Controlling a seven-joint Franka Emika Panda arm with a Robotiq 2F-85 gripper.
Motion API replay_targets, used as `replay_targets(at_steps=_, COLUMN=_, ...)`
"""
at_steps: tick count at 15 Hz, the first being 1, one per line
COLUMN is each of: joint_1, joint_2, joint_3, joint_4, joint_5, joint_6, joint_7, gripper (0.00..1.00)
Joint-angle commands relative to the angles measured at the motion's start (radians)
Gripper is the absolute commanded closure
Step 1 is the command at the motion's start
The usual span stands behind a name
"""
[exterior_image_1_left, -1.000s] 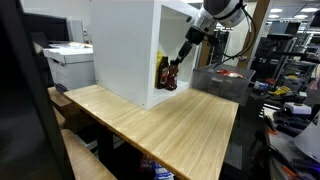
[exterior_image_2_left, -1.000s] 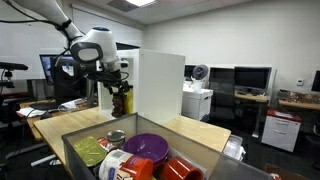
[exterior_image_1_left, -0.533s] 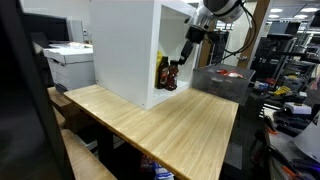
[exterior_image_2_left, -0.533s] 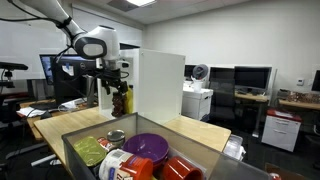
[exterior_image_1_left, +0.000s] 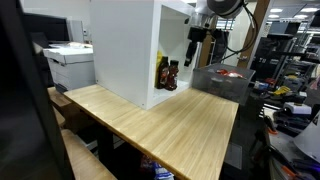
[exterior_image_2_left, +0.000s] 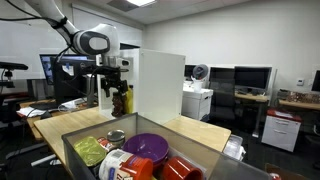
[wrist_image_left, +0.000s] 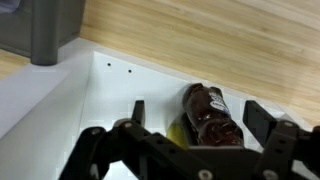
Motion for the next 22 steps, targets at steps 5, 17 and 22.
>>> replay_targets(at_steps=5, joint_1=-0.11, joint_2=-0.26, joint_3=0.134, joint_4=-0.012, joint_5=-0.399, joint_6=-0.2, joint_7=0.284, gripper=0.0)
replay_targets(at_steps=17, joint_1=-0.894, joint_2=-0.532, joint_3=0.937, joint_4=-0.194, joint_5=-0.193, joint_6=-0.494, joint_7=0.21, gripper=0.0)
replay_targets(at_steps=22, joint_1=-1.036, joint_2=-0.598, joint_3=1.045, joint_4=-0.238, joint_5=-0.077, joint_6=-0.543, joint_7=0.165, gripper=0.0)
